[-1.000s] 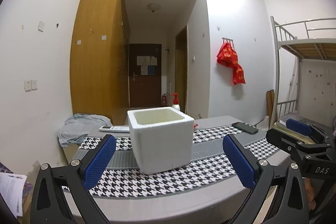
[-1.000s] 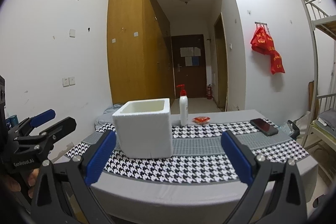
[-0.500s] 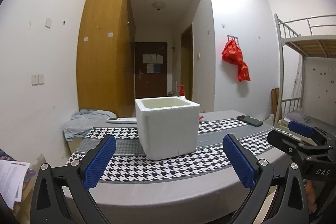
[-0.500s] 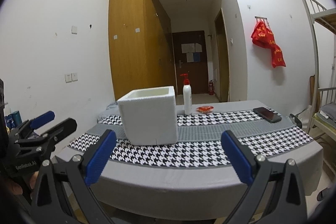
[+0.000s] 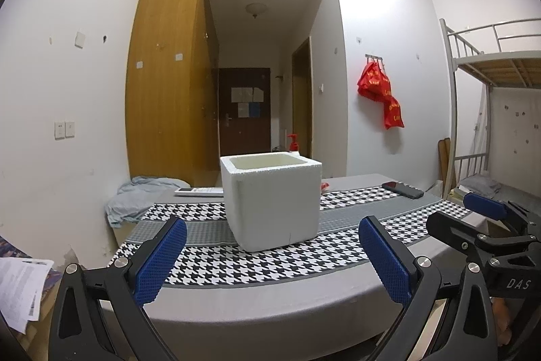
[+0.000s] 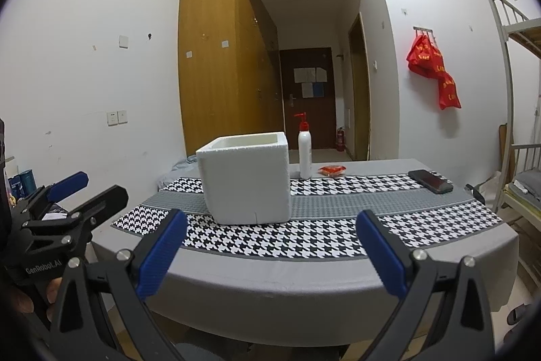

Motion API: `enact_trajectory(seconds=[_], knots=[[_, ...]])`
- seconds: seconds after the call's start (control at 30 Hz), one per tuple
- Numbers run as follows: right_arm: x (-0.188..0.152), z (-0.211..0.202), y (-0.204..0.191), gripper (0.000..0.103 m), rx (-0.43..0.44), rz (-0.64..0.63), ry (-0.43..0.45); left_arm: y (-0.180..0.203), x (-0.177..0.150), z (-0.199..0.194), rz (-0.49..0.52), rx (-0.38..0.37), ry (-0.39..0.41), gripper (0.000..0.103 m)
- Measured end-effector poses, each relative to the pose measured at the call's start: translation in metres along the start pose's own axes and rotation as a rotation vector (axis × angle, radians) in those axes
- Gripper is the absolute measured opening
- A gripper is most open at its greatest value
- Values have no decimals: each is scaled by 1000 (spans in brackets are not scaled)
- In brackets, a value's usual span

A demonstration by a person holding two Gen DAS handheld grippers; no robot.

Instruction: Organize soft objects

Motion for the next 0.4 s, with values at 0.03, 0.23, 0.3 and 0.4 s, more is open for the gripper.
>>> enact_trajectory(seconds=[0.03, 0.23, 0.3, 0.4], knots=[[0, 0, -1, 101, 1, -1, -1, 0, -1, 1, -1, 3, -3, 102], [-3, 1, -3, 101, 0, -10, -14, -1, -2, 4, -7, 4, -13, 102], [-3, 1, -3, 101, 0, -11, -12, -1, -3, 4, -6, 4, -14, 102], [-4, 1, -3, 101, -1, -10, -14, -1, -4, 3, -4, -3, -15, 102]])
Point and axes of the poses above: each gripper's, at about its wrist camera, not at the fingertips, and z roughly the way its jaws point, y to its right, x to its top, the point moved 9 cm from there along z, roughly the way its jaws point, and after that the axes turned 8 degrees about x, right-handed, at the moved point
